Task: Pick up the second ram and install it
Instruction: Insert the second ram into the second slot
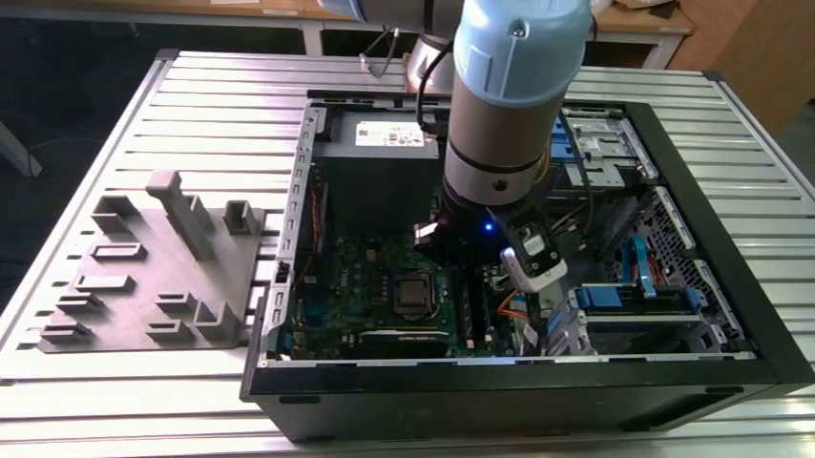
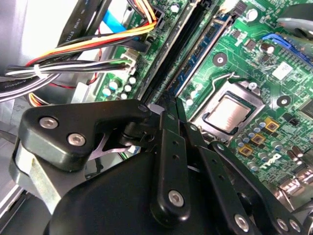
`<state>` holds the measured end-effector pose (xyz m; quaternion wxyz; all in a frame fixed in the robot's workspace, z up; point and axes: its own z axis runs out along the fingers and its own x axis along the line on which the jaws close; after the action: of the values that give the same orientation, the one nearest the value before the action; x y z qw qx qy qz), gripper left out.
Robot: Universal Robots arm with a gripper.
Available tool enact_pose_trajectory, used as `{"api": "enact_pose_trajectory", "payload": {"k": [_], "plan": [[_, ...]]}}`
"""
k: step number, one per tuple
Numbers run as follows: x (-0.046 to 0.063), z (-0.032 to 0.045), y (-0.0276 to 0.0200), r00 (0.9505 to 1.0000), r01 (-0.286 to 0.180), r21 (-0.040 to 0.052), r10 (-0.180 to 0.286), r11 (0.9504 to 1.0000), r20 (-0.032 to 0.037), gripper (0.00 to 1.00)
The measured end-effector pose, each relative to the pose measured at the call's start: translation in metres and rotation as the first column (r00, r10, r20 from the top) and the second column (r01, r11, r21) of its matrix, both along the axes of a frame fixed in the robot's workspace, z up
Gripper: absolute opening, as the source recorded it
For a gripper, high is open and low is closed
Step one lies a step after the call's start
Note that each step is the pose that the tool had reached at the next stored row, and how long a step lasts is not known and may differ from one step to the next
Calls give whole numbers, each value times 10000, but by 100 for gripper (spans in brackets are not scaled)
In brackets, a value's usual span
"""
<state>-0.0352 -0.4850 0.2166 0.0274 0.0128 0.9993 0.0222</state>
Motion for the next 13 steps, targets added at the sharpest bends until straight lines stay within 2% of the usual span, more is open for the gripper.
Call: {"api": "enact_pose_trajectory", "payload": {"k": [13], "plan": [[0, -17, 0, 10000, 0, 0, 0, 10000, 1, 10]]}}
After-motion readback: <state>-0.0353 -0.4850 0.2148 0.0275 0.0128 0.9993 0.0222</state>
